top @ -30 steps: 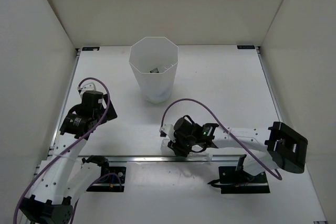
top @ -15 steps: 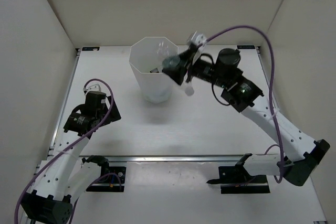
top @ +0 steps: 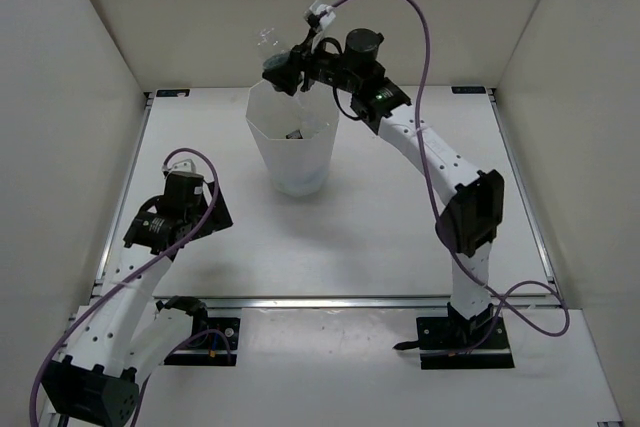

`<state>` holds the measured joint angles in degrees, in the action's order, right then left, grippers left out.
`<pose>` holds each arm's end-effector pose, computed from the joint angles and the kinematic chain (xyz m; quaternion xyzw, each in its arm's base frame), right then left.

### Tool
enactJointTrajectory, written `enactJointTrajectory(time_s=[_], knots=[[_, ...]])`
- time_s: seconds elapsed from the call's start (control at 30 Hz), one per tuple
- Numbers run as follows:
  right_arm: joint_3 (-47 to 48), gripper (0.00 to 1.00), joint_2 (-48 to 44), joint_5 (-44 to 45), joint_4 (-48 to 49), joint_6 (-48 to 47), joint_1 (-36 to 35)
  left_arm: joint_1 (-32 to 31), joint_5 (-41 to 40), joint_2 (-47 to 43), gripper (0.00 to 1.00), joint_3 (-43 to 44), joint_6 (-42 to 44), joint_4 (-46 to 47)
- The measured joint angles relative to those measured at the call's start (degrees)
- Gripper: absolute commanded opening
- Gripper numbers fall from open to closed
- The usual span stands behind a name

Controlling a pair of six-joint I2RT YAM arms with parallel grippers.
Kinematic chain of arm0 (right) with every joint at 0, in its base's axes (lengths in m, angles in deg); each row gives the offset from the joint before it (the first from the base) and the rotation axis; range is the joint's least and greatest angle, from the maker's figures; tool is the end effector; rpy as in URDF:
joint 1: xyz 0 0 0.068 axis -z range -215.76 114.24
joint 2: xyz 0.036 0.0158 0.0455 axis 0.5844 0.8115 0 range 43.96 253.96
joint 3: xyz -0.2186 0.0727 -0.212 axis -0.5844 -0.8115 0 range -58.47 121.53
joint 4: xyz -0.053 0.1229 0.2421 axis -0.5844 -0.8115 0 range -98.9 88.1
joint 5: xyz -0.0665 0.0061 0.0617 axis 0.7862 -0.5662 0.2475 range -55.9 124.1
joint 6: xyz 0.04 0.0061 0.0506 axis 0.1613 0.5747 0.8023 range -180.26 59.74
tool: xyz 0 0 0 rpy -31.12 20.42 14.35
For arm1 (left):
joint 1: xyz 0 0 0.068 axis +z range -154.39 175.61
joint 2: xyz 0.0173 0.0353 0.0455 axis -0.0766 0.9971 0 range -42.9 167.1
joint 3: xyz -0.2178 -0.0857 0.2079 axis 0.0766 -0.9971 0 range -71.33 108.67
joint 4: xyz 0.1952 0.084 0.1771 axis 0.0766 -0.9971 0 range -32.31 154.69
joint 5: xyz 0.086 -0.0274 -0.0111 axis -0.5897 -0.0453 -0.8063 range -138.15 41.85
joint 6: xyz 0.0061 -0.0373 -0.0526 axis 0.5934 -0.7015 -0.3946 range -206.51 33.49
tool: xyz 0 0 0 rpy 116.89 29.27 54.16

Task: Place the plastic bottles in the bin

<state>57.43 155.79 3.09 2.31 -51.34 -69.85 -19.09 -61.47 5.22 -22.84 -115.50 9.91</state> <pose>0.4044 0.3051 0.4923 -0.3347 0.5712 0.4299 0.6139 0.1466 -0.0264 0.3024 -0.1529 0.9340 -0.0104 0.3228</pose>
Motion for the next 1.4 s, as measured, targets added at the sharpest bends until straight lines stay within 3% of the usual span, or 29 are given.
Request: enactJointTrajectory(time_s=[0.03,0.07,0.13,0.37,0.5,0.63,0.73,0.87,1.1,1.27,1.4], knots=[[1.18,0.60,1.79,-0.39,-0.94,0.61,0.13,0.00,-0.17,0.37,0.99,0.07,0.09,-0.11],[2.10,0.79,3.32,-1.03,-1.97,1.51,0.26,0.02,-0.24,0.59,0.99,0.07,0.15,-0.15],[2.93,1.00,4.81,-1.90,-3.52,2.23,0.52,0.24,-0.13,0.81,0.99,0.07,0.46,-0.24],[3.48,0.99,0.96,3.08,-11.52,-1.11,1.27,0.35,0.04,1.09,0.99,0.07,1.11,-0.24],[-6.88,0.99,-11.26,6.58,-13.42,-1.33,4.02,0.33,0.17,1.79,0.99,0.42,1.38,-0.24],[-20.98,0.99,-26.62,10.29,-18.93,0.37,13.94,0.33,0.39,2.14,0.99,1.64,1.57,-0.17],[-25.97,0.99,-32.04,17.07,-28.57,2.60,23.41,0.33,0.33,2.12,0.98,2.25,1.55,-0.04],[-34.93,0.99,-33.68,29.33,-42.56,3.54,29.64,0.39,0.13,2.19,0.98,2.29,1.53,-0.15],[-50.60,0.99,-35.32,39.63,-60.17,0.92,35.82,0.66,0.90,5.55,0.99,3.78,1.20,-0.02],[-50.93,0.99,-39.74,43.52,-61.09,-0.17,32.92,0.59,1.62,8.24,0.99,4.61,0.85,0.17],[-50.93,0.99,-41.55,39.80,-59.47,-0.24,36.70,0.83,1.97,7.43,0.98,4.63,0.59,0.09]])
